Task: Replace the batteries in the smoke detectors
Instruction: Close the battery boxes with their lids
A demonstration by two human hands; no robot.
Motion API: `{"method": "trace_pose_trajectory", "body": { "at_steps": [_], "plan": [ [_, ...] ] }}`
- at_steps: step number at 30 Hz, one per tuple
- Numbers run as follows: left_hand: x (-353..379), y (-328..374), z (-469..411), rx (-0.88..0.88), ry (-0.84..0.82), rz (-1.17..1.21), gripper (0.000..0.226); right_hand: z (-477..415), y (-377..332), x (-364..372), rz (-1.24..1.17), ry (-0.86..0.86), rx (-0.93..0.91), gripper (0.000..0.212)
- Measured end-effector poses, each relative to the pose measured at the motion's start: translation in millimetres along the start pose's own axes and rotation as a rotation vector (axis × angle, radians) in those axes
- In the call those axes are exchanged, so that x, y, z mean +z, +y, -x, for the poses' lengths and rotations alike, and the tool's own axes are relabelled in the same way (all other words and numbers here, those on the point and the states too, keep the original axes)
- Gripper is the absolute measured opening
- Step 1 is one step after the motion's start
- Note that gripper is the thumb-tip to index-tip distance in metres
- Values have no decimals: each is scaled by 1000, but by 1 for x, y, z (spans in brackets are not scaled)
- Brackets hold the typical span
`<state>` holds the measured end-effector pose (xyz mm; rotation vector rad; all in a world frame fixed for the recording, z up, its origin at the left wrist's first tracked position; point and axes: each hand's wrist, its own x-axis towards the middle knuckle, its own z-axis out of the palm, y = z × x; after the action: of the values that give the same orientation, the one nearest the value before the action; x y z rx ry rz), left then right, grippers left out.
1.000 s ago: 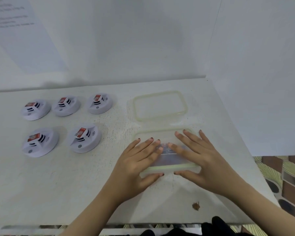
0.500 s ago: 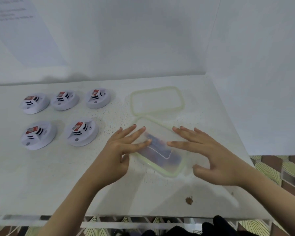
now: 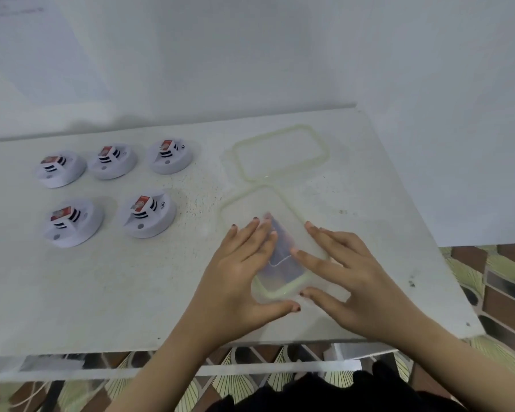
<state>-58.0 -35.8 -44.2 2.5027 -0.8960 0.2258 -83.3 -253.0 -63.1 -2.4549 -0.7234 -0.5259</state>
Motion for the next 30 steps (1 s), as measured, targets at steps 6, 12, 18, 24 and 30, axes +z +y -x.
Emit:
{"method": "trace_pose_trajectory", "body": {
  "at_steps": [6, 12, 18, 24, 30],
  "plan": [
    [-3, -5, 10, 93, 74, -25, 72, 11, -22, 10, 117, 50, 0, 37],
    [-9, -8, 12, 144, 48, -33, 61, 15, -36, 21, 203, 138, 41, 34],
    [-22, -9, 9, 134, -85, 5, 62, 10, -38, 13, 191, 128, 30, 34],
    [-47, -32, 2, 108, -315, 113, 85, -3, -29, -10, 24, -84, 94, 56],
    [-63, -31, 2, -24, -264, 159, 60, -8, -15, -5, 243, -98, 74, 52]
  ]
}}
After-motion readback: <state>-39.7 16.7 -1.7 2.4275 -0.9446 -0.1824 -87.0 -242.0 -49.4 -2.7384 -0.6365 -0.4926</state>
